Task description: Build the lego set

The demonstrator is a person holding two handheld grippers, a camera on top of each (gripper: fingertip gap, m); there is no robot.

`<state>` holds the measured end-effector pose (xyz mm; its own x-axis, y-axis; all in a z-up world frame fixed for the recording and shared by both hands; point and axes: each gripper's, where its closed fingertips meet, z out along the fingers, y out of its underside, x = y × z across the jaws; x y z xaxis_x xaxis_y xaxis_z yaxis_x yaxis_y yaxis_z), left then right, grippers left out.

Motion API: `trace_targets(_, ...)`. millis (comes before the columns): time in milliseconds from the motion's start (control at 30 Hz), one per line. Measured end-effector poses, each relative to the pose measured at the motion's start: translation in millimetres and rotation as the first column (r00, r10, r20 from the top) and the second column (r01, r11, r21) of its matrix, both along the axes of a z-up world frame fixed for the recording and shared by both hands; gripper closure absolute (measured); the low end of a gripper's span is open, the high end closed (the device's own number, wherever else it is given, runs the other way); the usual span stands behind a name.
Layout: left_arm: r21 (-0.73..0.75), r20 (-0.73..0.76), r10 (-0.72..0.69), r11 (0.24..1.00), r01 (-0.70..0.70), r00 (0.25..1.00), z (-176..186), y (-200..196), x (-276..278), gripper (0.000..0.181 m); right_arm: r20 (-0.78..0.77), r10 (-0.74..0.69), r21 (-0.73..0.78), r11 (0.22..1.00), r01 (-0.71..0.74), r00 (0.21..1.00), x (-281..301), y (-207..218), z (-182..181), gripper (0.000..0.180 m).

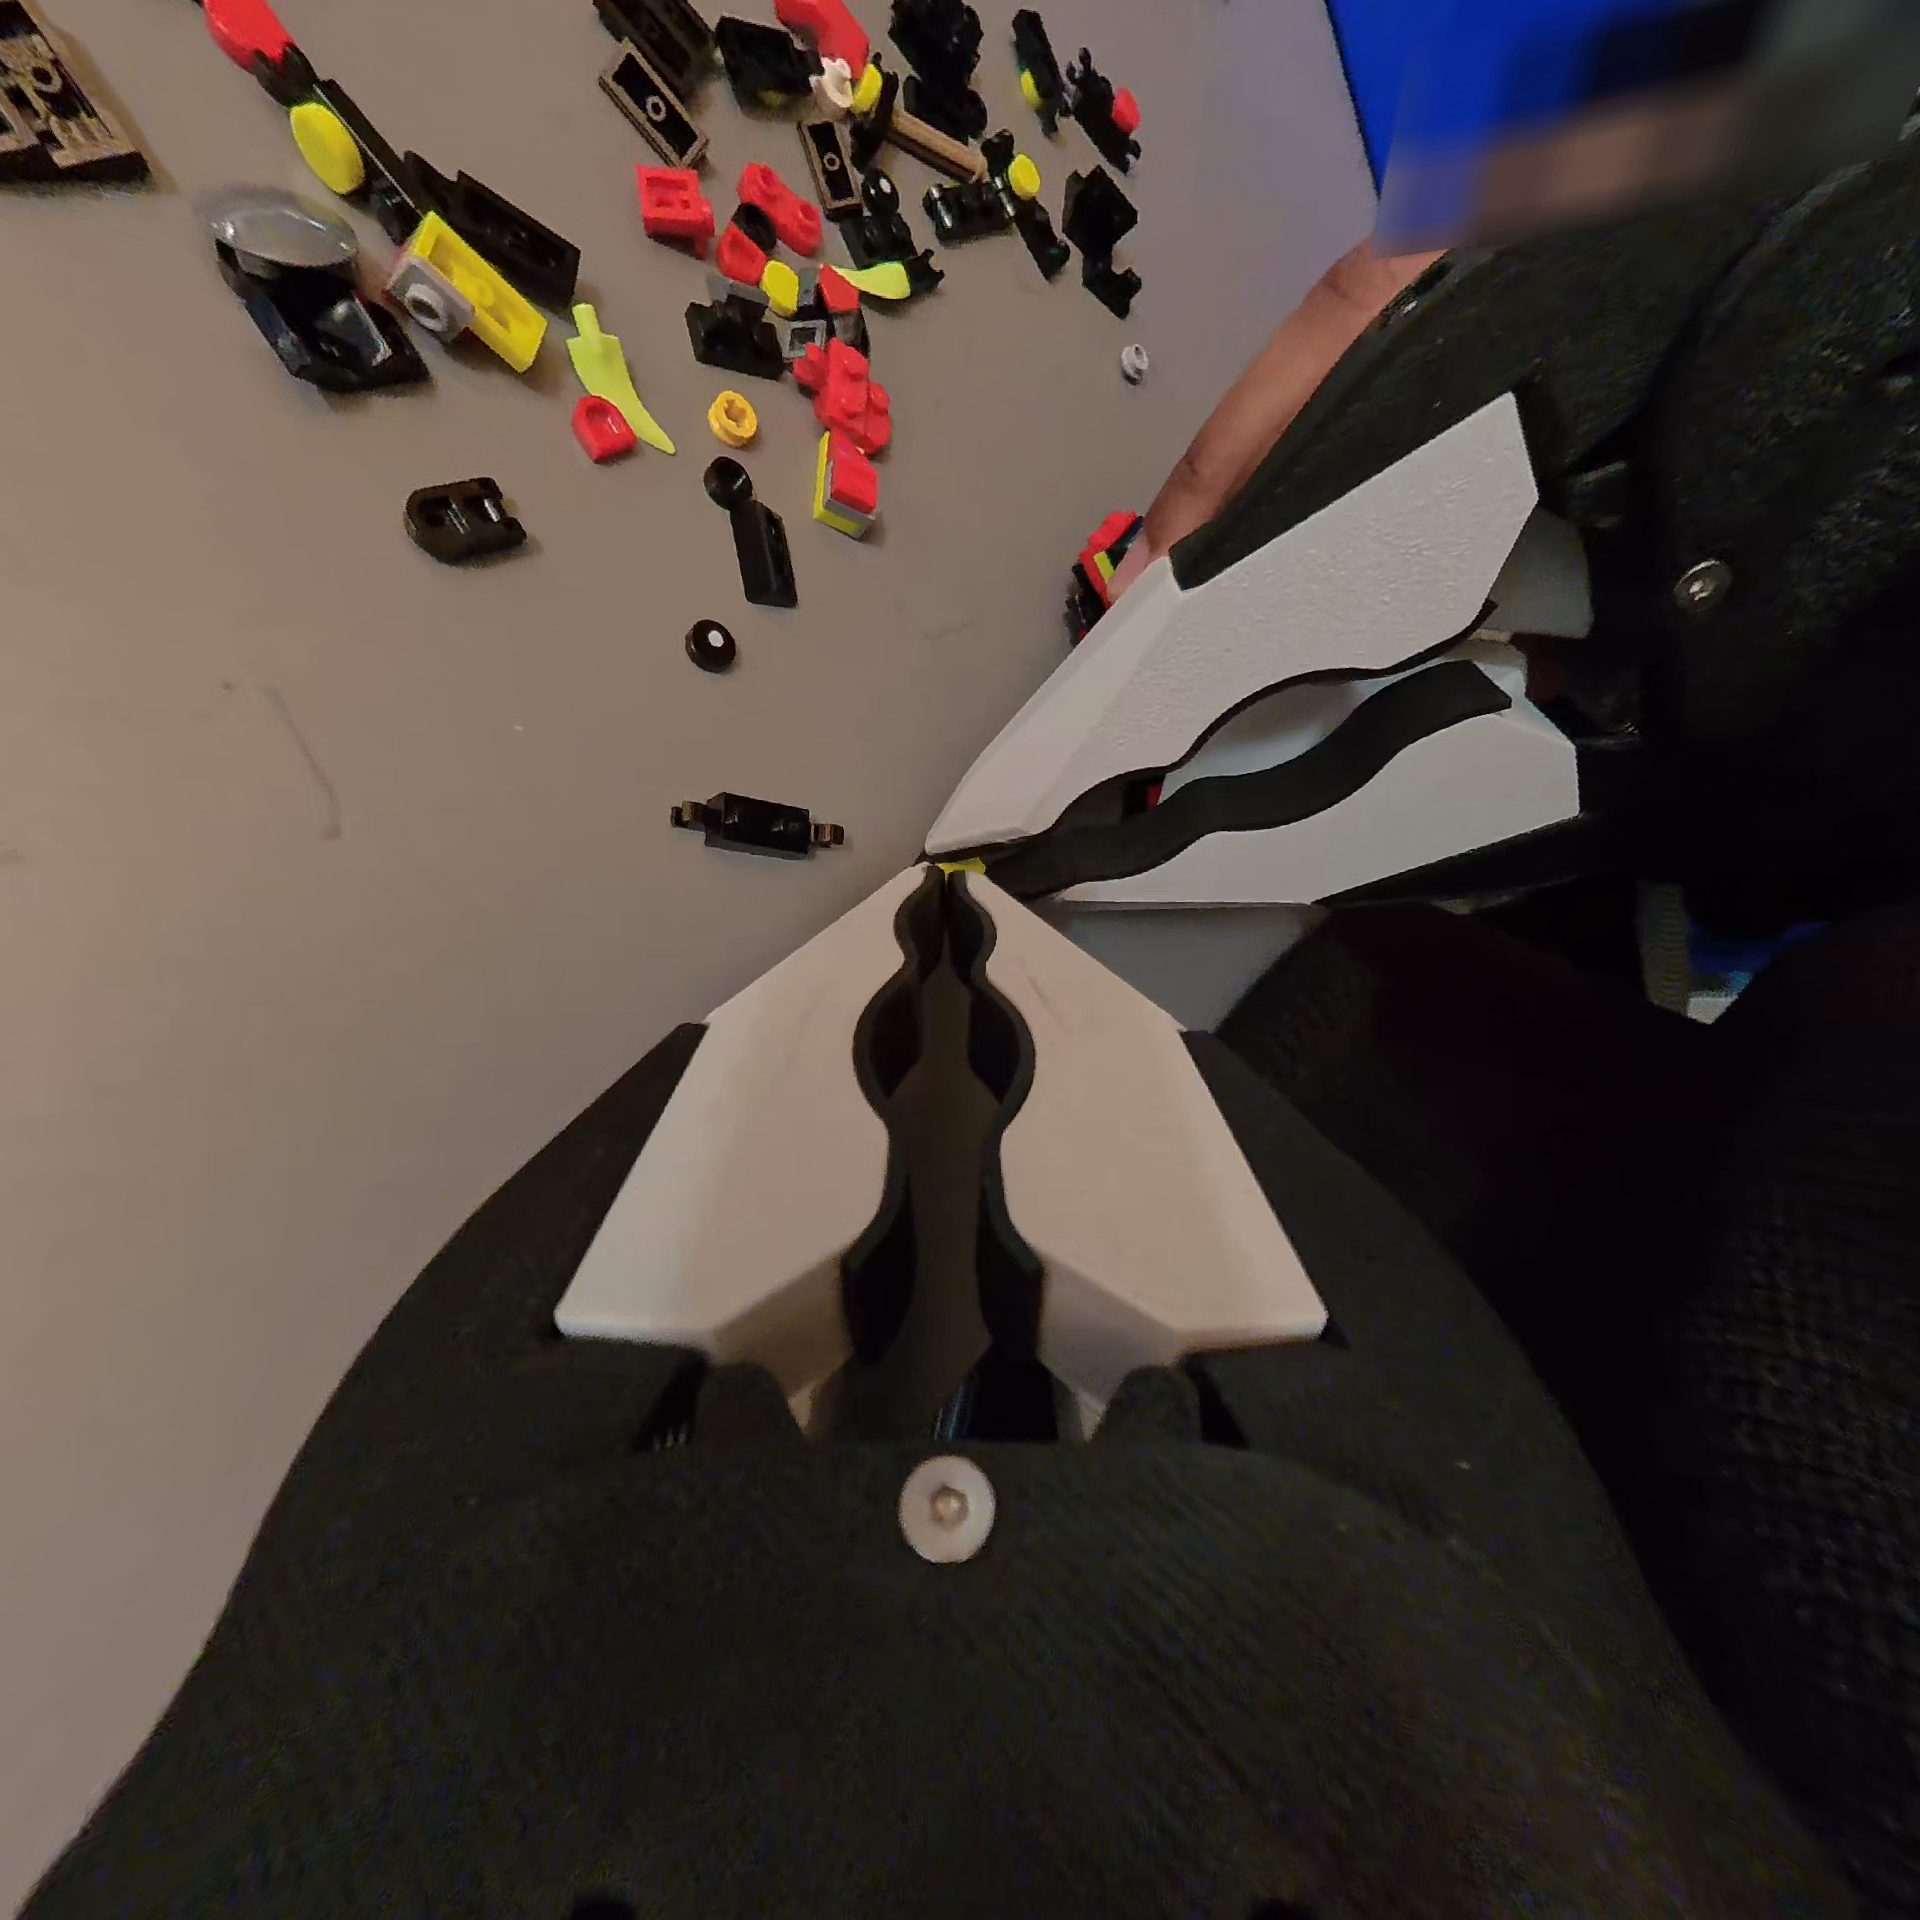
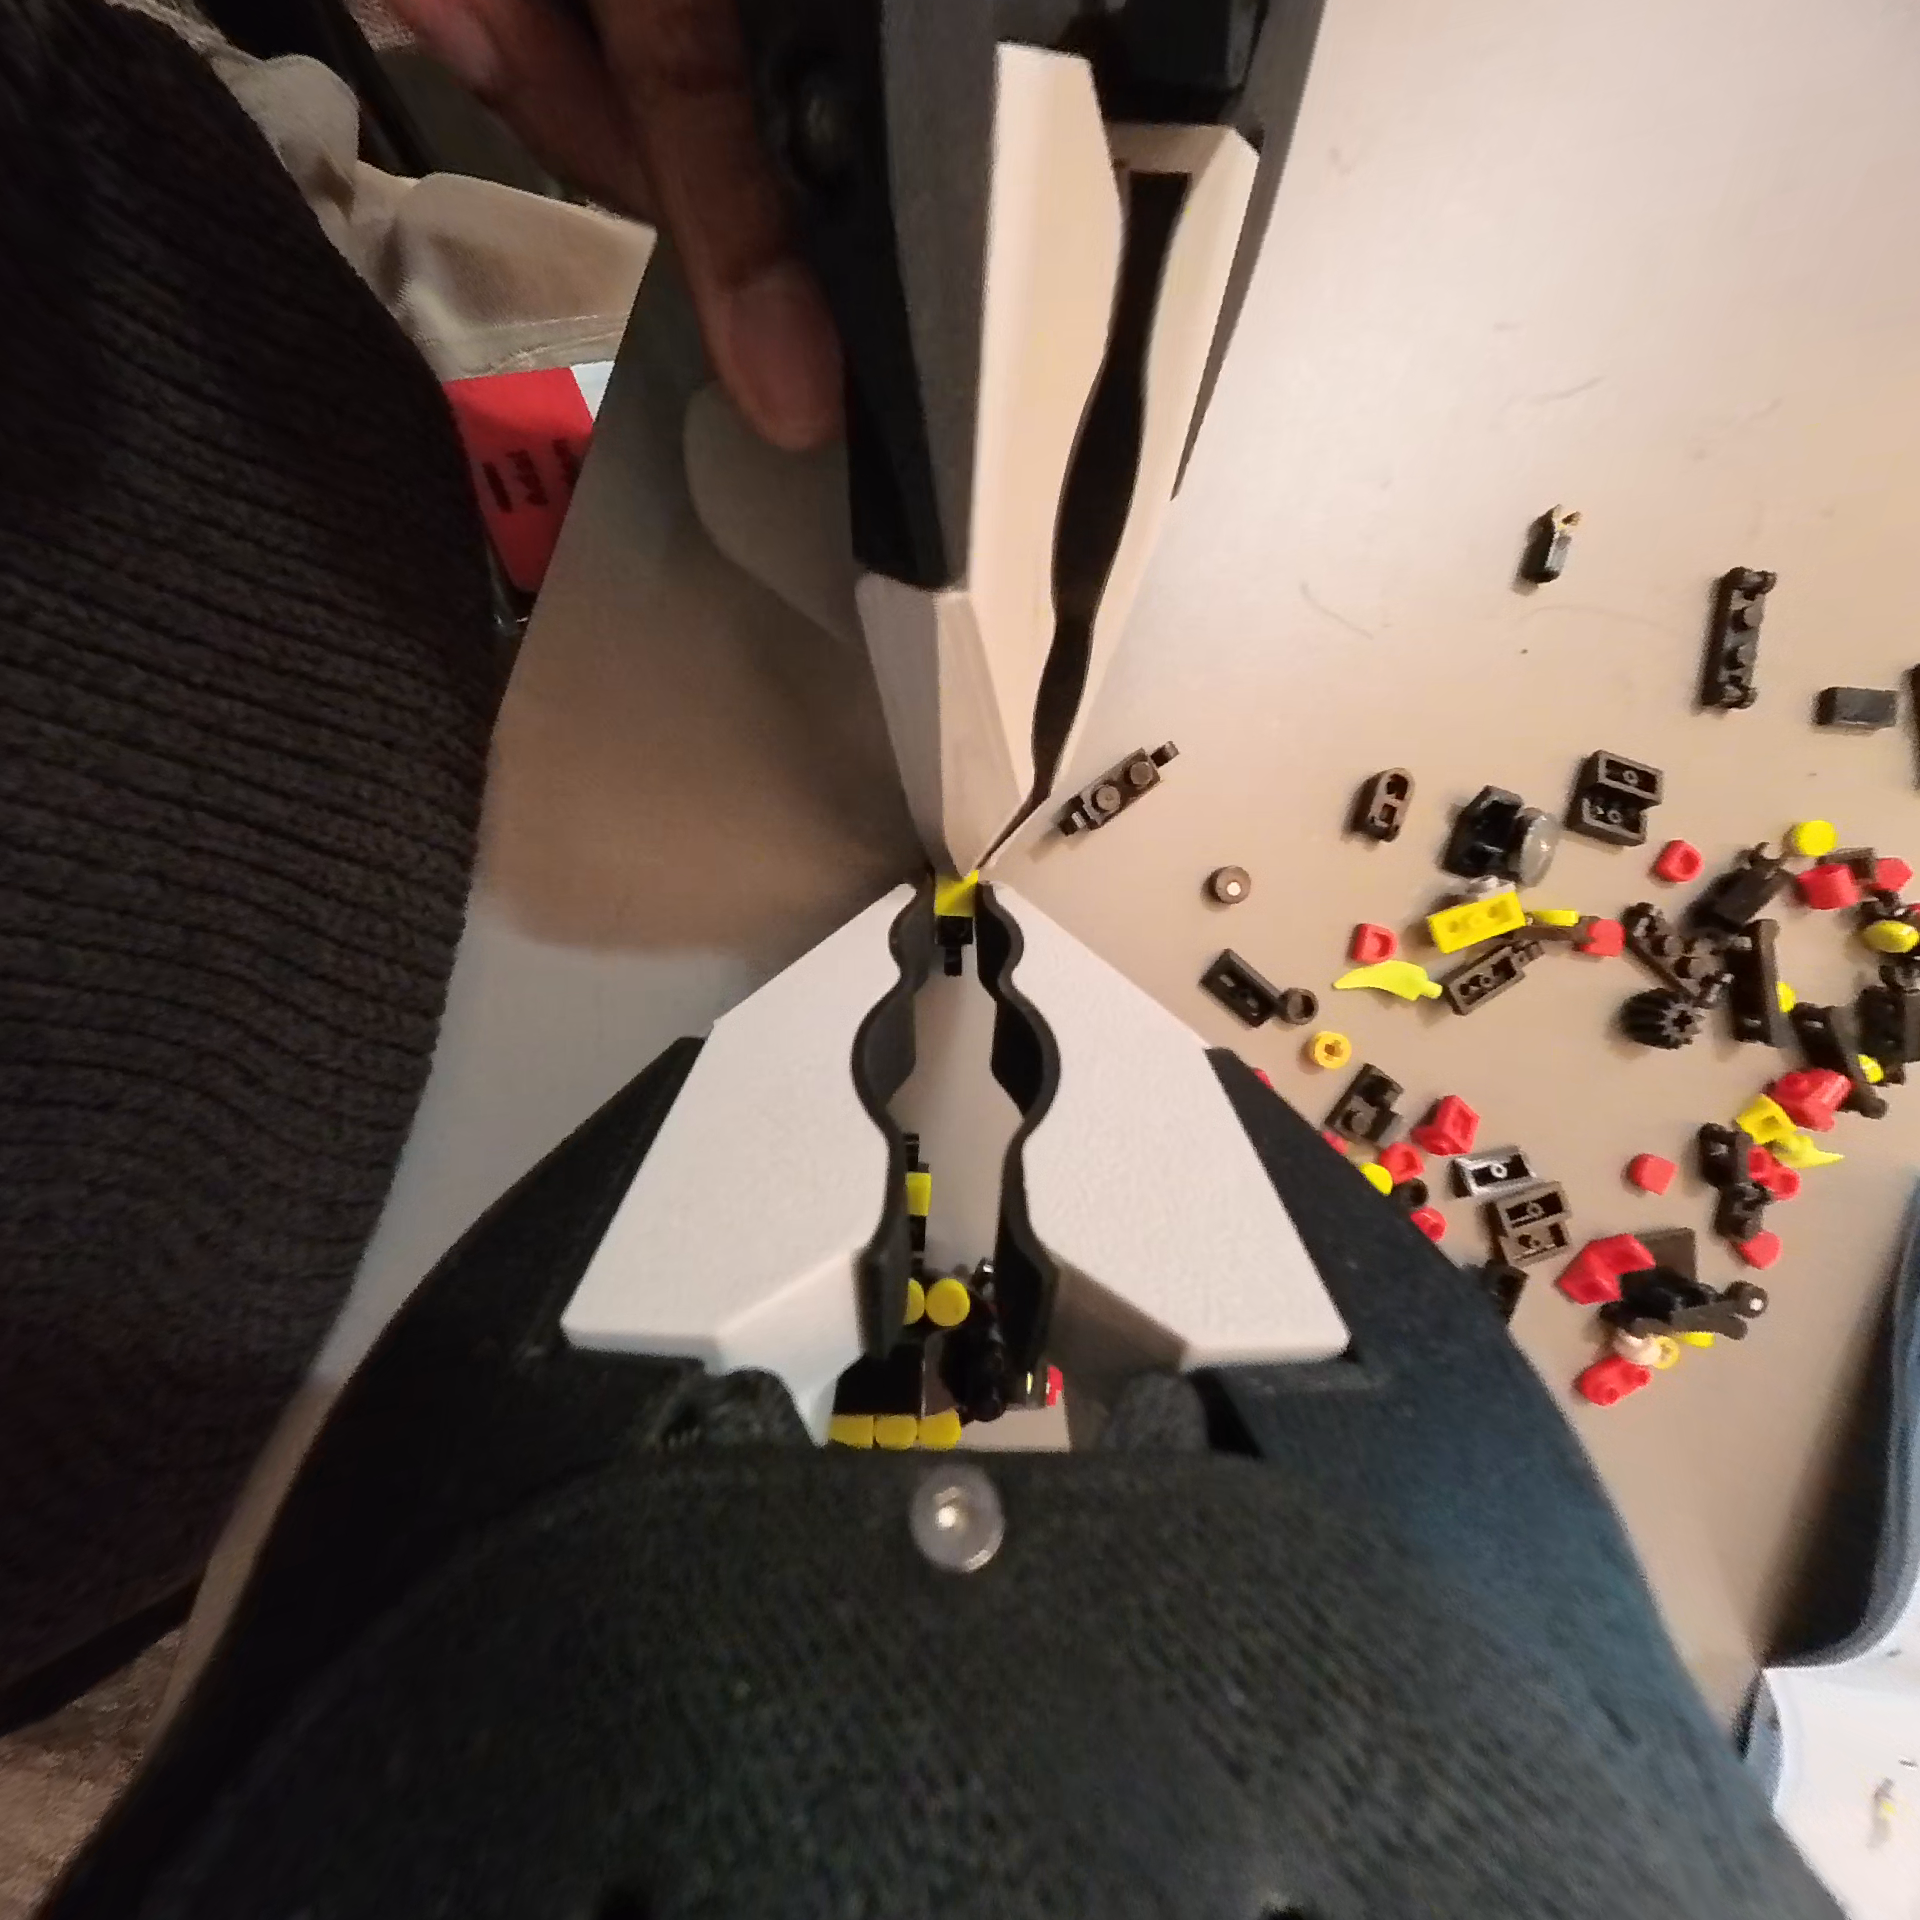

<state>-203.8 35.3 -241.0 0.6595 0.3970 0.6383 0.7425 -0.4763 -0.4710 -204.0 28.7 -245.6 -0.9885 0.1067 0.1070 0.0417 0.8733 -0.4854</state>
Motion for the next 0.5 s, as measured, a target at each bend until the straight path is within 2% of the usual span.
trace_targets(500,-0.083,-0.137,-0.026,0.996,0.015,0.99,-1.3,-0.8,1.9,0.179,-0.035,-0.013,0.074,0.997,0.016,0.999,0.1,0.1,-1.4,0.173)
